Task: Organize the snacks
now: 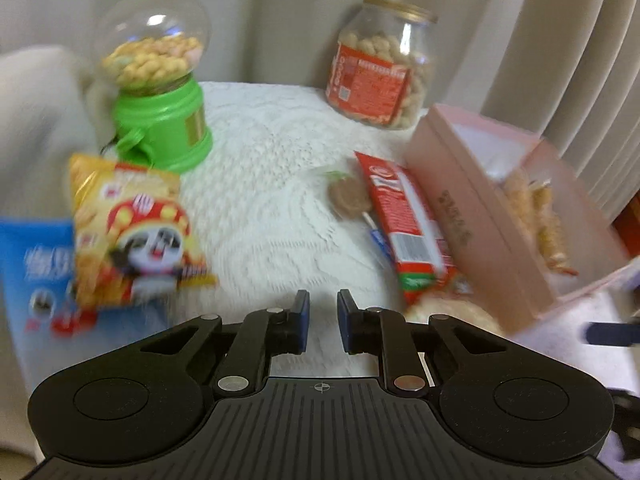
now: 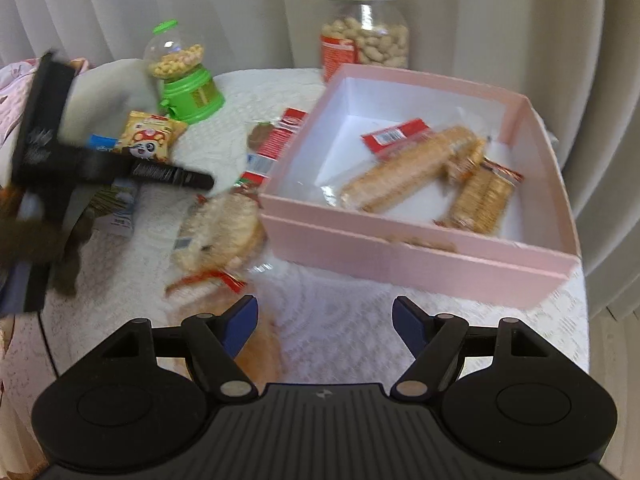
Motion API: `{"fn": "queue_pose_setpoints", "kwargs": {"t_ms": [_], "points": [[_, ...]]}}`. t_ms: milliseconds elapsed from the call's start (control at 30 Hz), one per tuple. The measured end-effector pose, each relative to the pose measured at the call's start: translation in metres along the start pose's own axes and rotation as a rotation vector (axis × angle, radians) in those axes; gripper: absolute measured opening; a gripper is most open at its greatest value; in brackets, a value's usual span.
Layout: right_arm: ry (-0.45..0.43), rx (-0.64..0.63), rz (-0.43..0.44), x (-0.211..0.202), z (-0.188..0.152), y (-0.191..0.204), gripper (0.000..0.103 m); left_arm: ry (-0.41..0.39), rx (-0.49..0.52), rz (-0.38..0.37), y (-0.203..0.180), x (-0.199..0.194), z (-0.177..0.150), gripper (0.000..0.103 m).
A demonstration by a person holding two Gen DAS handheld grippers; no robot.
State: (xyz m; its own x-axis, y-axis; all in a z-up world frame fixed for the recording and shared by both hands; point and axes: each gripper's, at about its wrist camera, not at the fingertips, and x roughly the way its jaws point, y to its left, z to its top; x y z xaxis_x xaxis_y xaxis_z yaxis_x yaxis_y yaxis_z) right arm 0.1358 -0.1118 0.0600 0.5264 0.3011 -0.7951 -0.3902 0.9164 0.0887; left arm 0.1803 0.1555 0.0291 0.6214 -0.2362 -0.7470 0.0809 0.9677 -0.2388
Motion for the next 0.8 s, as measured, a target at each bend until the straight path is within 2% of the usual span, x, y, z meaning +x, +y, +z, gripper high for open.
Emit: {"fn": "queue_pose_setpoints", "kwargs": {"t_ms": [133,233,333,467,567,633,733,800], "points": [[-0.014,-0.013,0.01,0.005,0.016,0.019,0.075,-0.052,-0.103,-0.055,0.013,-0.024,-0.01,0.02],[-0.042,-0.054,0.052,-0.001,0.039,0.04,0.075,-0.077,-0.131,-0.061,0.017,-0.04,-0.022,0.02],[-0.029,-0.067,0.097,0.002,0.074,0.055,0.075,-0.07,-0.133,-0.08,0.017,-0.051,-0.04,0.02],[-0.024,-0.138,0.03,0.027,0.126,0.08,0.075,-0.058,-0.125,-0.117,0.02,-0.064,-0.069,0.02],[0.028,-0.099,0.026,0.067,0.161,0.09,0.075,-0.068,-0.13,-0.119,0.029,-0.077,-0.082,0.02],[0.039,-0.055,0.075,0.089,0.177,0.099,0.075,-0.097,-0.144,-0.109,0.038,-0.089,-0.085,0.02],[0.06,-0.03,0.204,0.107,0.181,0.121,0.075,-0.116,-0.171,-0.074,0.054,-0.102,-0.084,0.02],[0.096,-0.032,0.243,0.121,0.182,0.144,0.077,-0.136,-0.192,-0.06,0.062,-0.111,-0.082,0.02]]}}
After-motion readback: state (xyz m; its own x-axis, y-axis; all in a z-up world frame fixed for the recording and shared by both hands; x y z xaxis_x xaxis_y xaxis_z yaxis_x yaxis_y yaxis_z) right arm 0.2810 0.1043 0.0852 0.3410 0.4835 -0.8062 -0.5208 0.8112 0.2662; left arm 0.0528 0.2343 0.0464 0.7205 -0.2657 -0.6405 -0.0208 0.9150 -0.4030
